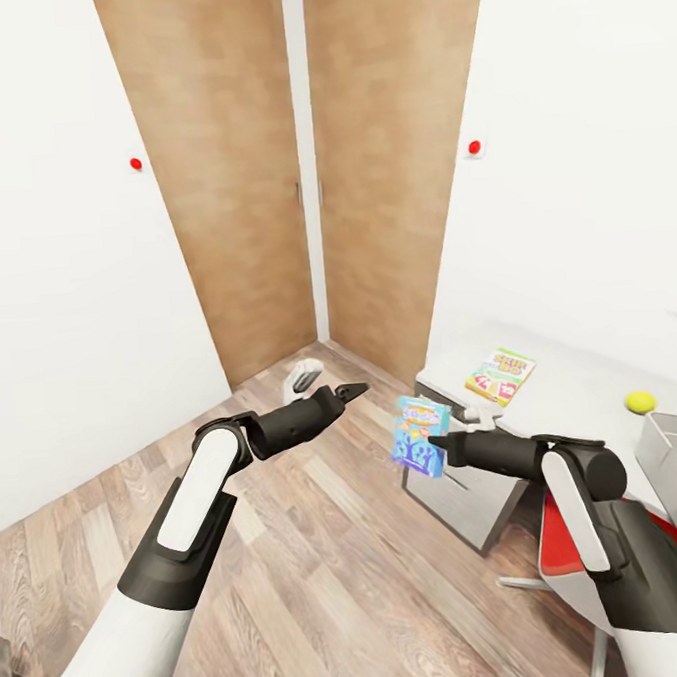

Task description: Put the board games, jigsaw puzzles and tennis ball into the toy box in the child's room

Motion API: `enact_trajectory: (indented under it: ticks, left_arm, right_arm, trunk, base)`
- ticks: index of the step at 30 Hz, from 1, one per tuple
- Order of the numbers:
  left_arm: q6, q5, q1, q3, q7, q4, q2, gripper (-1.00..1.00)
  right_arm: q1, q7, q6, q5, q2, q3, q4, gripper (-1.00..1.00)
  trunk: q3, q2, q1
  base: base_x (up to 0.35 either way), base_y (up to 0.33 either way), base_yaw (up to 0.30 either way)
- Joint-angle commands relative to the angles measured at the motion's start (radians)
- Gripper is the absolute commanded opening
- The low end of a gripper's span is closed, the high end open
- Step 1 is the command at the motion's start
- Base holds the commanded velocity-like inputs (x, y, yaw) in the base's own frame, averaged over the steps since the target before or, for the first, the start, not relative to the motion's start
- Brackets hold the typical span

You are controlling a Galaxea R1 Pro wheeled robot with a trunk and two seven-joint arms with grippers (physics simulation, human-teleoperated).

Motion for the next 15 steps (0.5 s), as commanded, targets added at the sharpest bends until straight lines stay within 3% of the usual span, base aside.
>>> enact_trajectory:
  ticks: [1, 5, 15]
  left_arm:
    - [0.001, 0.010, -0.001, 0.000, 0.010, -0.001, 0.000, 1.00]
    - [0.006, 0.009, 0.014, 0.002, 0.009, -0.012, 0.012, 1.00]
    - [0.006, 0.009, 0.014, 0.002, 0.009, -0.012, 0.012, 1.00]
  right_arm:
    - [-0.001, 0.008, 0.005, 0.004, 0.000, -0.001, -0.001, -1.00]
    - [-0.024, 0.031, 0.005, 0.014, 0.004, 0.021, 0.022, -1.00]
    - [-0.039, 0.036, 0.005, 0.016, 0.012, 0.022, 0.025, -1.00]
  trunk:
    - [-0.002, -0.002, 0.001]
    - [-0.002, -0.002, 0.001]
    - [-0.002, -0.002, 0.001]
  base:
    - [0.049, 0.048, -0.090]
    - [0.000, 0.000, 0.000]
    - [0.000, 0.000, 0.000]
